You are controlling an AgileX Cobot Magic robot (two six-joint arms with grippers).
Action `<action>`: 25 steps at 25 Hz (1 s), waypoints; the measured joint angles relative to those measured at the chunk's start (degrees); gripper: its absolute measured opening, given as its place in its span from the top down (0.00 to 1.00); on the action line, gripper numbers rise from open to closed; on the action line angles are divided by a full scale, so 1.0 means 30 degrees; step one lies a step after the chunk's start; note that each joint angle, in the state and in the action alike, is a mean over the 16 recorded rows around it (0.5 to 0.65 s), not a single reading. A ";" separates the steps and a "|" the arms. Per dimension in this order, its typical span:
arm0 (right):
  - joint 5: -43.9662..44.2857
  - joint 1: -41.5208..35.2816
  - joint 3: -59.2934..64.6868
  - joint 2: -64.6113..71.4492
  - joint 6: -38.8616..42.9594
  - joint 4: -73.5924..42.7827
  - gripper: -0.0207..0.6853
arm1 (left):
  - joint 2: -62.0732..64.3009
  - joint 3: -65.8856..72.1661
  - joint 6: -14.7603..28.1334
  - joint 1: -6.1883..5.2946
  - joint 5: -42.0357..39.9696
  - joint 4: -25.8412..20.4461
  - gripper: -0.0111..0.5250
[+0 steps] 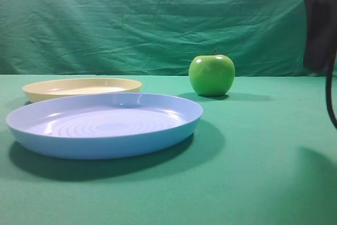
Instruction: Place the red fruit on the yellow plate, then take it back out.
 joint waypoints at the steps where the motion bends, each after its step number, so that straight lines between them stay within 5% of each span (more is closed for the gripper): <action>1: 0.0395 -0.0002 -0.0178 -0.0550 0.0007 0.0029 0.50 | 0.0000 0.0000 0.0000 0.0000 0.0000 0.0000 0.98; 7: 0.2082 -0.0013 -0.0503 -0.4014 0.0045 0.0462 0.81 | 0.0000 0.0000 0.0000 0.0000 0.0000 0.0000 0.98; 11: 0.2907 -0.0020 -0.0506 -0.6416 0.0048 0.0898 0.94 | 0.0000 0.0000 0.0000 0.0000 0.0000 0.0000 0.98; 25: 0.5034 -0.0175 -0.0547 -1.4328 0.1194 -0.0223 0.97 | 0.0000 0.0000 0.0000 0.0000 0.0000 0.0000 0.98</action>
